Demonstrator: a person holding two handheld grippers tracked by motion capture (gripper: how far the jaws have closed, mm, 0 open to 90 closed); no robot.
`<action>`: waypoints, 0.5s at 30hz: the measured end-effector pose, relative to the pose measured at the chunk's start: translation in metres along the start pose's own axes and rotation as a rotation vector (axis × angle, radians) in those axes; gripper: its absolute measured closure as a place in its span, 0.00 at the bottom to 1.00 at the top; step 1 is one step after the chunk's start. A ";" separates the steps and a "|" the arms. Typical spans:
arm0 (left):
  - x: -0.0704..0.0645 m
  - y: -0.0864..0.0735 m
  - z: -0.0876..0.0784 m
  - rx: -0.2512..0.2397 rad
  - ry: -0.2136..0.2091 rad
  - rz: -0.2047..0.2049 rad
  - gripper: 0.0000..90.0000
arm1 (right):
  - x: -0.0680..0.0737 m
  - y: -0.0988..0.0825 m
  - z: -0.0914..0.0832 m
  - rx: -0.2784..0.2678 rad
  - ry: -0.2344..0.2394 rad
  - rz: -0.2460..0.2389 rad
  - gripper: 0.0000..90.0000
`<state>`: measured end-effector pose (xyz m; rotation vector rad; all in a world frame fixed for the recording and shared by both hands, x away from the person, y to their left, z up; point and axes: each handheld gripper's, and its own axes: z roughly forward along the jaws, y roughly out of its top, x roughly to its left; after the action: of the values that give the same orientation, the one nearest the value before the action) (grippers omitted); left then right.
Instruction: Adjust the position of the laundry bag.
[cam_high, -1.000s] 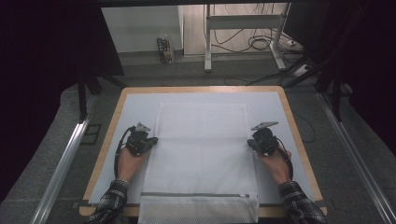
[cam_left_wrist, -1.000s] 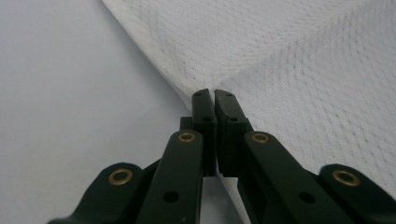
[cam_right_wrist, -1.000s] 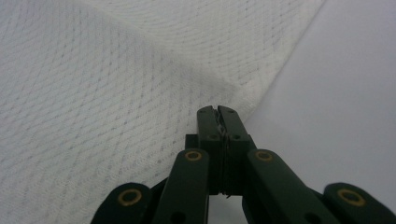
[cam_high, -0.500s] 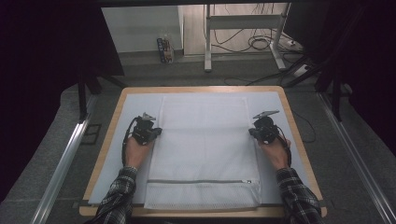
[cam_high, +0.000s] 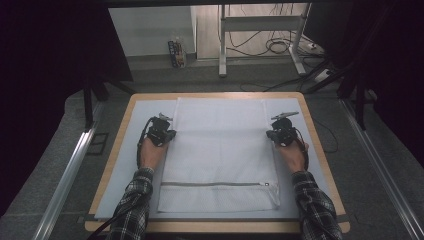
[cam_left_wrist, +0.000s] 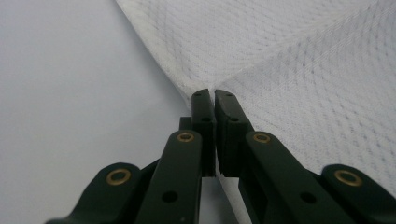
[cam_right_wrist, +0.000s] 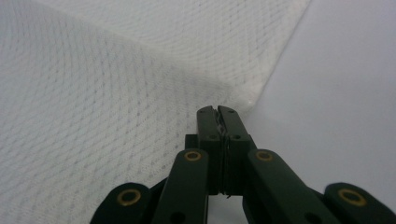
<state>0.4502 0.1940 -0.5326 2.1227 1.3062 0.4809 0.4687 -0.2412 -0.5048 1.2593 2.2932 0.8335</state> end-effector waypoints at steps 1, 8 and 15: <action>0.000 0.000 -0.001 -0.006 0.000 0.003 0.96 | 0.001 -0.002 0.001 0.001 -0.006 -0.013 0.97; -0.005 -0.011 -0.020 -0.100 -0.087 -0.039 0.62 | 0.001 -0.006 -0.007 -0.047 0.031 0.009 0.66; -0.021 -0.041 -0.044 -0.161 -0.121 0.044 0.19 | 0.007 -0.013 -0.013 -0.087 0.051 -0.037 0.23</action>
<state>0.3873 0.2020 -0.5261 2.0183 1.1174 0.4530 0.4495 -0.2441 -0.5042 1.1671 2.2859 0.9518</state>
